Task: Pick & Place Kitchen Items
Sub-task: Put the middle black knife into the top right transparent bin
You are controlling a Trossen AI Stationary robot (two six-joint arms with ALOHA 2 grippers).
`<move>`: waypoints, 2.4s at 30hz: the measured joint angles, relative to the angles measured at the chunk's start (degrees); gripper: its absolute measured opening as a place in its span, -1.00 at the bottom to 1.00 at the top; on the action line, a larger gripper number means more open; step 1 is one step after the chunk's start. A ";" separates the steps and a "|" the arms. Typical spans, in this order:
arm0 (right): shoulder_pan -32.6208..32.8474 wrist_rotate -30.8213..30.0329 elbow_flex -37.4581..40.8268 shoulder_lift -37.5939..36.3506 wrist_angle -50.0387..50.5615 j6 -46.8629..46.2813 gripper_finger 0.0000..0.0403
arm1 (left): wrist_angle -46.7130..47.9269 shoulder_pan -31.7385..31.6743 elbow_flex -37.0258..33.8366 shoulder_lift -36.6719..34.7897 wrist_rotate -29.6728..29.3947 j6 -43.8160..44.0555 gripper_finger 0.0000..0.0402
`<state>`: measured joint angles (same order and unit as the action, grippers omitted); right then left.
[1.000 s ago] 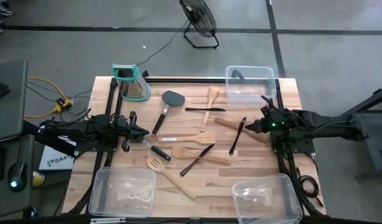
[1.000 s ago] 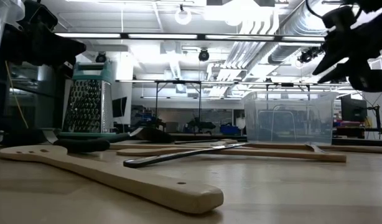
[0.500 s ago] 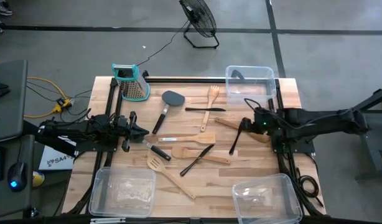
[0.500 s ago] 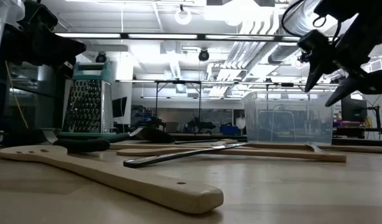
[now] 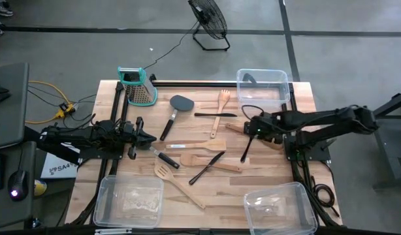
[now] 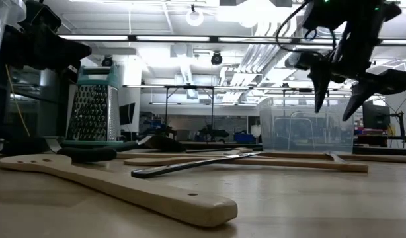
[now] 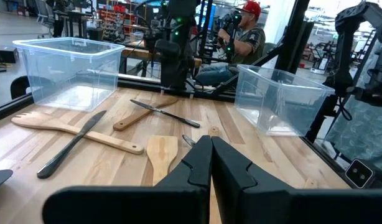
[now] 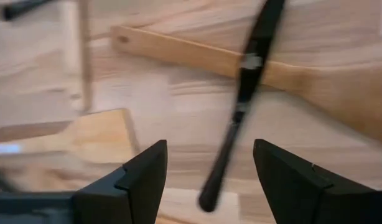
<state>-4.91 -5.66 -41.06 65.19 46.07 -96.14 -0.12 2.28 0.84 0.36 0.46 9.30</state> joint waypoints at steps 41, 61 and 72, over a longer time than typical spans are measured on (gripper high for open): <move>-2.28 4.19 -1.18 23.34 -5.59 -4.60 -0.16 | 0.00 0.00 0.00 -0.02 -0.01 -0.02 -0.97; -3.02 3.55 -1.16 23.38 -6.26 -2.16 -0.63 | 0.02 -0.02 0.00 0.00 0.00 -0.02 -0.97; -3.04 5.15 -1.18 23.38 -6.28 0.50 -0.85 | 0.00 0.00 0.00 -0.02 0.01 -0.02 -0.97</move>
<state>-7.94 -0.51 -42.24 88.58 39.79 -95.64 -0.12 2.28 0.84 0.34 0.47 9.28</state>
